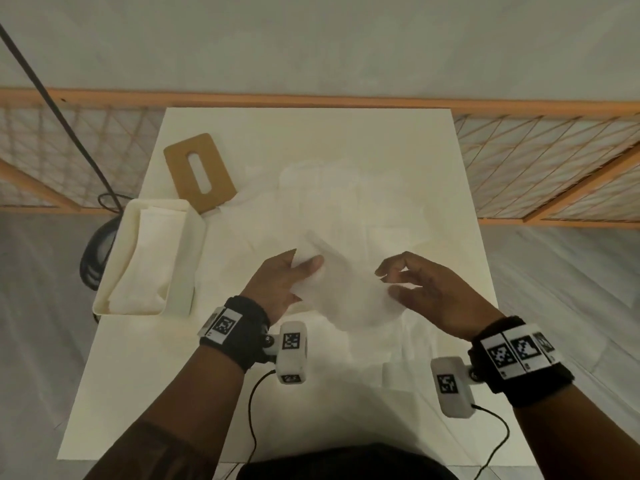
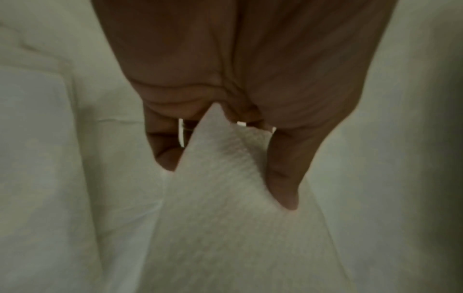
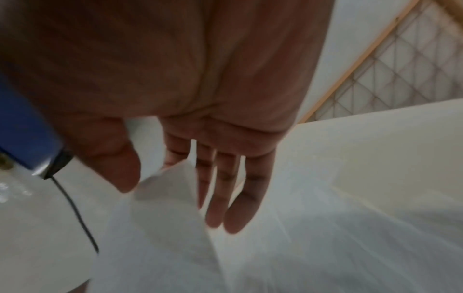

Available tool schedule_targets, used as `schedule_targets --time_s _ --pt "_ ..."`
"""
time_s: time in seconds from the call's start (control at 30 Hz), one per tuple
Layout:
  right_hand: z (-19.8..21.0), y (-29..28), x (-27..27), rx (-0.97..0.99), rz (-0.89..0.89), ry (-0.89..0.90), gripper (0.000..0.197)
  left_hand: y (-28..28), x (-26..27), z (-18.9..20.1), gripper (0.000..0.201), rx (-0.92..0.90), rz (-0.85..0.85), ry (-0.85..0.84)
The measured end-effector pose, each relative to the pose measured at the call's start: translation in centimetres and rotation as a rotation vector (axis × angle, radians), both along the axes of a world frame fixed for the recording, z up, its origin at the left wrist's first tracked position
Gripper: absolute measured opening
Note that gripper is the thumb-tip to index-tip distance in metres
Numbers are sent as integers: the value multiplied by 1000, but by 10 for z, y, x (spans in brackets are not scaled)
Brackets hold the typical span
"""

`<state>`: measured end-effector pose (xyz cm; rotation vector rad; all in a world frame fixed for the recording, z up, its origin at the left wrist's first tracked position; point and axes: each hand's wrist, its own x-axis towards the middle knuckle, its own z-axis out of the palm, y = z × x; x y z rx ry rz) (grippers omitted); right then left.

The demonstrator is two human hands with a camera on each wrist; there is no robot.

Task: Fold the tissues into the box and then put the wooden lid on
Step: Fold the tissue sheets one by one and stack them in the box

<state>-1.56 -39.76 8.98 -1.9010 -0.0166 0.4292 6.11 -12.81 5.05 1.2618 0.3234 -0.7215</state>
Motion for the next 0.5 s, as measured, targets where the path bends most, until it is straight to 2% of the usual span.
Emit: schedule_targets --time_s 0.07,0.13,0.17,0.23,0.3,0.33,0.43,0.5 --pt "-7 5 -5 86 -155 119 43 3 -3 2 40 11 23 -76" --pt "-17 10 -9 257 -256 243 50 4 -8 4 40 39 61 -135" --pt "-19 14 -11 287 -275 247 46 5 -10 4 40 53 76 -152" --pt "-20 18 -11 216 -300 186 28 7 -13 3 52 75 84 -159" --pt "-19 19 -9 142 -306 146 15 14 -12 -2 68 135 41 -201" --pt "-18 18 -8 133 -293 143 13 17 -12 -3 69 194 -12 -247" --pt "-12 15 -6 116 -241 154 13 21 -12 -4 55 257 -133 -367" --pt "-8 12 -4 86 -227 145 14 20 -12 -1 35 311 -153 -459"
